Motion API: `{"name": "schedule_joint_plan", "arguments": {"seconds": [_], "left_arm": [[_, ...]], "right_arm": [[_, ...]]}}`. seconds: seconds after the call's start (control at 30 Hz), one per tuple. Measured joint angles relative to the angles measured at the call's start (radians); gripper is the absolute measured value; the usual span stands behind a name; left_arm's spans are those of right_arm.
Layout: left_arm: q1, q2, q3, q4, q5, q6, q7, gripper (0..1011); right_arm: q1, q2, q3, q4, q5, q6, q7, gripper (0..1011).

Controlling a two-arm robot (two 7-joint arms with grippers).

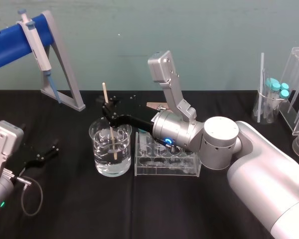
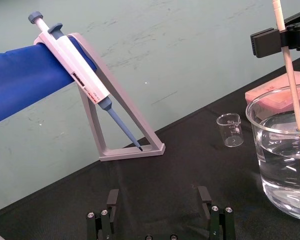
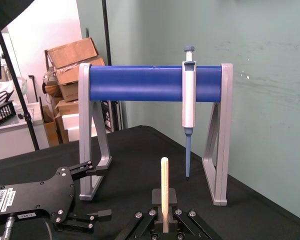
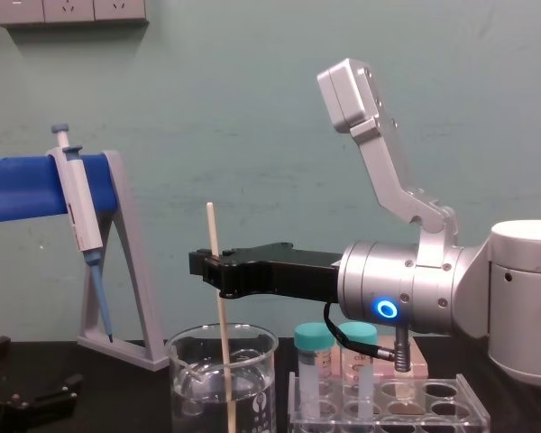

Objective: Hold the thermometer with one hand and immerse one end into the beaker, then reinsert it into the test tube rack.

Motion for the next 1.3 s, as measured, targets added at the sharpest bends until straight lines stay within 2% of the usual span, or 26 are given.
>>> {"name": "schedule_joint_plan", "arguments": {"seconds": [1.3], "left_arm": [[0.0,0.0,0.0,0.0,0.0,0.0,0.0,1004]], "right_arm": [[0.0,0.0,0.0,0.0,0.0,0.0,0.0,47]]}}
